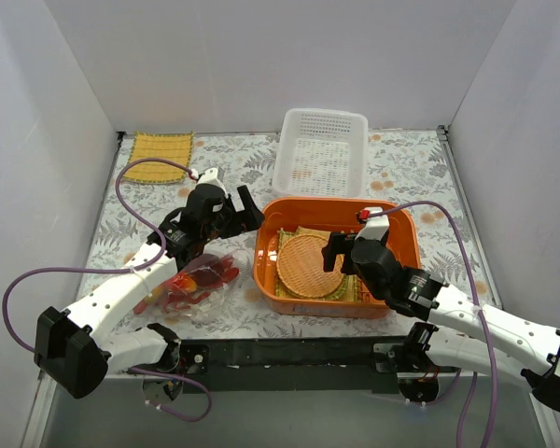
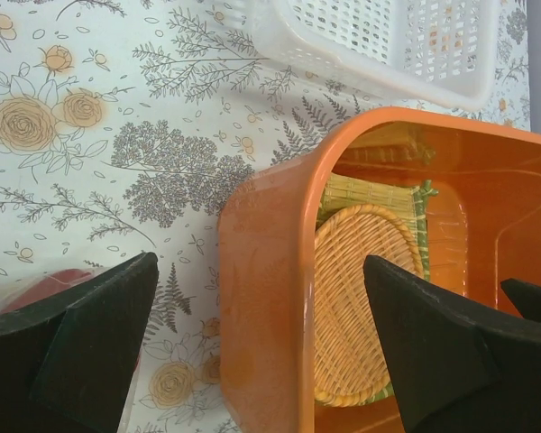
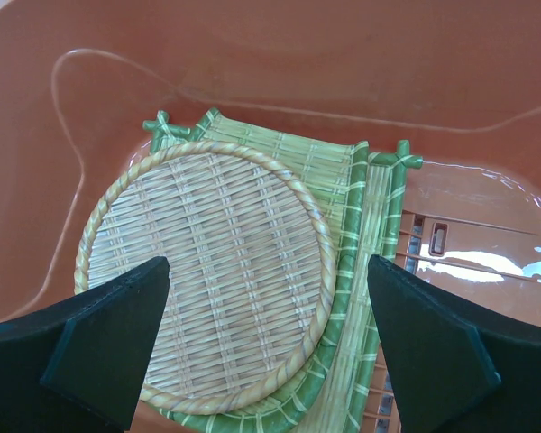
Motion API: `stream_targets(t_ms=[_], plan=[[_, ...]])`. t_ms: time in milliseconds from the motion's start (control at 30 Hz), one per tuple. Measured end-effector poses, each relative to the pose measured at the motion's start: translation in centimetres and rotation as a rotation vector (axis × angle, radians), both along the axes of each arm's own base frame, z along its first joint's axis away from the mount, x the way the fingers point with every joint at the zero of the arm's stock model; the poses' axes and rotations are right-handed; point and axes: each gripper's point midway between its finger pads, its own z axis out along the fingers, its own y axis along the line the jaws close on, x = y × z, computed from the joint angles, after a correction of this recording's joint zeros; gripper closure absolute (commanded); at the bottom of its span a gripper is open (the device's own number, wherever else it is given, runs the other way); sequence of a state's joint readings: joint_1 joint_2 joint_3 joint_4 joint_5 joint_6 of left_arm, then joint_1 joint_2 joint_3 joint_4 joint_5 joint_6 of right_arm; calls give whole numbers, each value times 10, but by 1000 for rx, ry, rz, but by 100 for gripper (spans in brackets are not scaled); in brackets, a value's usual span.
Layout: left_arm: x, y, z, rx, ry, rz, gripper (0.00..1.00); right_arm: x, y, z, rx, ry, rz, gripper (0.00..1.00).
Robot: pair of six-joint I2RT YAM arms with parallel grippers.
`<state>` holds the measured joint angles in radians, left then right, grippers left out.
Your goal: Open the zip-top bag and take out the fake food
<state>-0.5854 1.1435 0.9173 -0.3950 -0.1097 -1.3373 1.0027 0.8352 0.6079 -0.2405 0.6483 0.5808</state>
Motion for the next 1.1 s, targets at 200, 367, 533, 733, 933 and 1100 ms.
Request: stream_targets(t_ms=[200,367,533,733,933,1100], plan=[[-3,-4,1,-8,2,-31,2,0,-1,2,-9,4,-1,2],[-9,-14,2,-38,16,-88,2,0,-2,6,-14,5,-5,2],[-14,-23,6,-73,21,-140,2,-1,-3,6,-20,8,-7,2],[-22,-35,10,-107,25,-191,2,-1,-3,12,-18,7,-6,2],[-34,-49,3,-114,51,-217,2,1,0,31,-11,1,-2,2],[-52,-58,-16,-82,92,-207,2,7,10,81,28,-38,11,2]])
